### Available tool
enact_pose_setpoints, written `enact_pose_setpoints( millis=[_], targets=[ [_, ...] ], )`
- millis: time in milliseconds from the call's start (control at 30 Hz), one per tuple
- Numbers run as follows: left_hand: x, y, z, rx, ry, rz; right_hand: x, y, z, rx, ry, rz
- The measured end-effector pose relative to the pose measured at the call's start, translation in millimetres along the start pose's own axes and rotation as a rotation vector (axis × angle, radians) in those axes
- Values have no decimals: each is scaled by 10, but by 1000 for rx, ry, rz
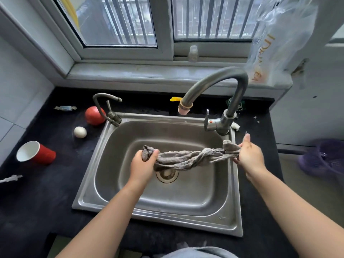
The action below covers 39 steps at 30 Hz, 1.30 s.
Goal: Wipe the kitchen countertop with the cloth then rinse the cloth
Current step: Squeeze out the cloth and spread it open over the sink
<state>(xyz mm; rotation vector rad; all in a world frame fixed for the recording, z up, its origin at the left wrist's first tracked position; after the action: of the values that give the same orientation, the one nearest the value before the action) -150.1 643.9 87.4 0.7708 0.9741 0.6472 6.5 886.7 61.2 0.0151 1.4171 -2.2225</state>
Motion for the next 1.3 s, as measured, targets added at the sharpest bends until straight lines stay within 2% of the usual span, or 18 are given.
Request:
enact_pose_setpoints(
  millis=[100, 200, 300, 400, 467, 533, 600, 700, 800, 967, 1067, 1167, 1200, 1300],
  targets=[
    [-60, 48, 26, 72, 58, 20, -2, 55, -7, -12, -72, 29],
    [-67, 189, 72, 186, 53, 55, 67, 143, 72, 57, -316, 160],
    [-4, 382, 171, 271, -79, 157, 127, 194, 170, -95, -450, 469],
    [46, 505, 231, 294, -230, 208, 201, 117, 312, -342, -573, 623],
    [94, 581, 261, 279, -331, 218, 294, -5, 446, -415, -771, 526],
    [161, 651, 275, 305, -383, 172, 390, -140, 582, -317, -1008, 275],
    [189, 715, 285, 336, -383, 134, 458, -230, 652, -249, -1108, 118],
    [82, 749, 217, 323, -294, 151, 460, -328, 675, -281, -954, 23],
    [-118, 642, 127, 349, -202, -91, 358, -373, 621, -319, -730, -56],
    [-410, 303, 0, 308, -338, -466, 148, -398, 497, -168, -547, -104],
    [-445, 199, -26, 325, -368, -365, 64, -412, 457, -128, -566, -95],
    [-426, 238, -36, 350, -343, -37, -4, -481, 432, -48, -722, -330],
    [-414, 267, -33, 337, -342, 75, -32, -505, 425, -55, -786, -319],
    [-325, 344, -14, 287, -375, 196, -16, -511, 462, -202, -827, 126]
  ],
)
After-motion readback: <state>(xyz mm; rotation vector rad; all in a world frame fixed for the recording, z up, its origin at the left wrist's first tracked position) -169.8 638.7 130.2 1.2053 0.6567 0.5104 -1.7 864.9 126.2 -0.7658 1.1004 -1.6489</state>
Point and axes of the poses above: each hand's wrist, its own z-axis away from the middle knuckle, its own x-axis out of the palm, y = z × x, the point moved 1 cm from there along -z, towards the middle knuckle, and after that the axes turned 6 degrees about -z, right-handed, at the moved point
